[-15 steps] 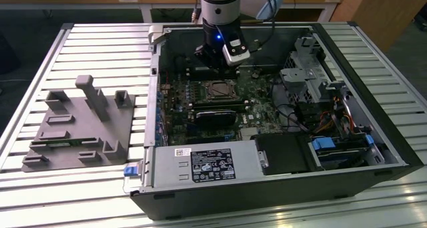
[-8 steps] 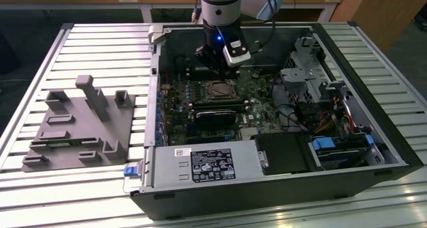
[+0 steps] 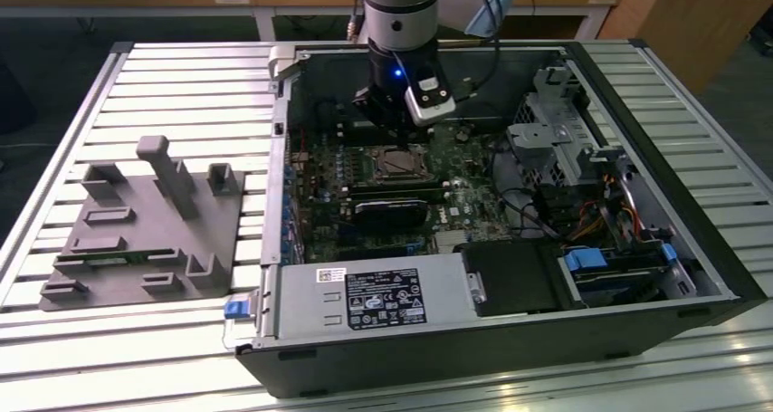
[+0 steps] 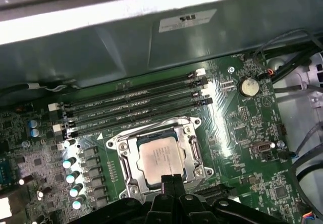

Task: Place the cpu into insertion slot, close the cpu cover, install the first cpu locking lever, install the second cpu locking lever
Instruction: 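Install the second cpu locking lever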

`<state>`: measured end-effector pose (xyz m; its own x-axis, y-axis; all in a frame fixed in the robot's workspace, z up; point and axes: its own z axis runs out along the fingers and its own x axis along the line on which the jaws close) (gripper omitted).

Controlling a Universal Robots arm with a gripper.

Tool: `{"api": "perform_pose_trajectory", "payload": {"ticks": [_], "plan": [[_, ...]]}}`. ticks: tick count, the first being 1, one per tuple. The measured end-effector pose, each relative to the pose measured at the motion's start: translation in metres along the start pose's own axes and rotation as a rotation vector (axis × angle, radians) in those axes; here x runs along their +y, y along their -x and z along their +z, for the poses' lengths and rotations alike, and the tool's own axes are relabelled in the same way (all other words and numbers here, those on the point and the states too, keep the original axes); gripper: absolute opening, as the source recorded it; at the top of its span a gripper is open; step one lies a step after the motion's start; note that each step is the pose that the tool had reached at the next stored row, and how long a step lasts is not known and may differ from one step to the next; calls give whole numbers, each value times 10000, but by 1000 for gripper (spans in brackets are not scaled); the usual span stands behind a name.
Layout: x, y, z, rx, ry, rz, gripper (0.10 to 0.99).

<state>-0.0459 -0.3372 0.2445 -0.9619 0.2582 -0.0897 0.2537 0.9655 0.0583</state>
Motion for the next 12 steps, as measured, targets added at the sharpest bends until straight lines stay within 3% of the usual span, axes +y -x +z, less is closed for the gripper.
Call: {"api": "perform_pose_trajectory", "payload": {"ticks": [12], "plan": [[-84,23,-3,0,1,0,106]]}}
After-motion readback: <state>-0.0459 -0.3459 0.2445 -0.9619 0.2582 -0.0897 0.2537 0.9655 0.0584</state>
